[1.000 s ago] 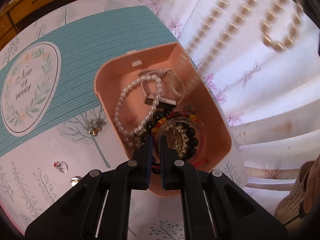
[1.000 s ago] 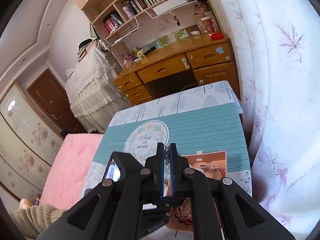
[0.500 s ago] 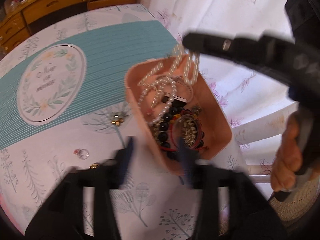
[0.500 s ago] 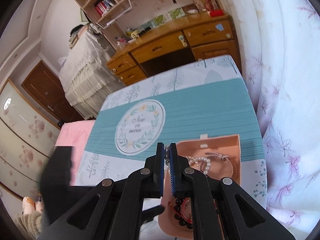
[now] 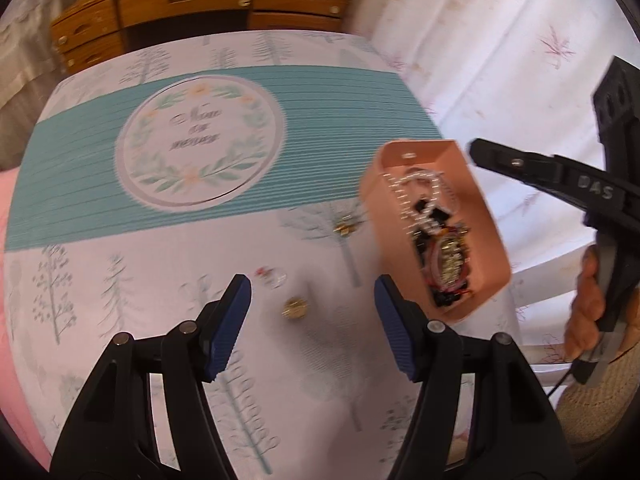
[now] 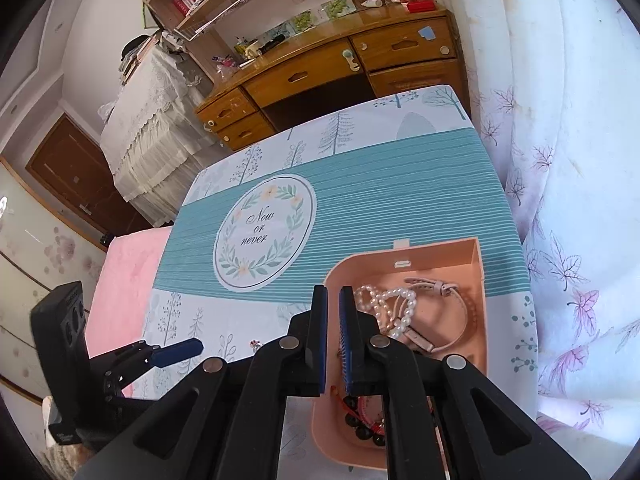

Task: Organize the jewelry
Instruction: 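Move the right gripper to the gold coin pendant and grasp it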

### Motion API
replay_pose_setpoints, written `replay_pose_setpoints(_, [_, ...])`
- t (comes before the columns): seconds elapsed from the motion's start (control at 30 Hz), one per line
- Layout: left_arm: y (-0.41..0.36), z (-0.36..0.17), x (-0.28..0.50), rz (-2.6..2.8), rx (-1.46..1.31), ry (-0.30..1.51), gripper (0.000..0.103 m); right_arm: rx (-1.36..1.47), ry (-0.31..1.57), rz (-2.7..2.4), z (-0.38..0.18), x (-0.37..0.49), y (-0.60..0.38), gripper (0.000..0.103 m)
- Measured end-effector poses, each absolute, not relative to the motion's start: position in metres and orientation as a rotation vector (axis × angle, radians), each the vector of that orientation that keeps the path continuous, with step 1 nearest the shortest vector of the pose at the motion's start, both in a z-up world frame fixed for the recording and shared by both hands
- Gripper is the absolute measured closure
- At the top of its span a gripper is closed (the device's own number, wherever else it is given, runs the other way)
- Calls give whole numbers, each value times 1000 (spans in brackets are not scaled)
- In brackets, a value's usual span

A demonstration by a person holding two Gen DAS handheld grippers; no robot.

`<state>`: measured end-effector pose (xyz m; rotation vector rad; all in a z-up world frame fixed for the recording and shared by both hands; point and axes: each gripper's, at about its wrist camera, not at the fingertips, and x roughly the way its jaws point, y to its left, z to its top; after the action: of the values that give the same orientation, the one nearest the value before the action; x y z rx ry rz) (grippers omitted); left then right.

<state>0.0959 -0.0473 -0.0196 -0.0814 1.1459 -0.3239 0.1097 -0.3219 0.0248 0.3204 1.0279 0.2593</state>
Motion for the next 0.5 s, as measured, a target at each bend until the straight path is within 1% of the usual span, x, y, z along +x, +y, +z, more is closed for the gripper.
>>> replay_pose_setpoints(0.17, [-15, -31, 82, -253, -92, 1145, 42, 279, 1022, 285, 27, 95, -302, 97])
replay_pose_setpoints(0.4, [18, -43, 63, -172, -72, 1137, 42, 234, 1039, 344, 12, 66, -261, 95])
replay_pose_setpoints(0.5, [29, -48, 58, -160, -78, 1138, 42, 206, 1040, 365, 5, 54, -243, 84])
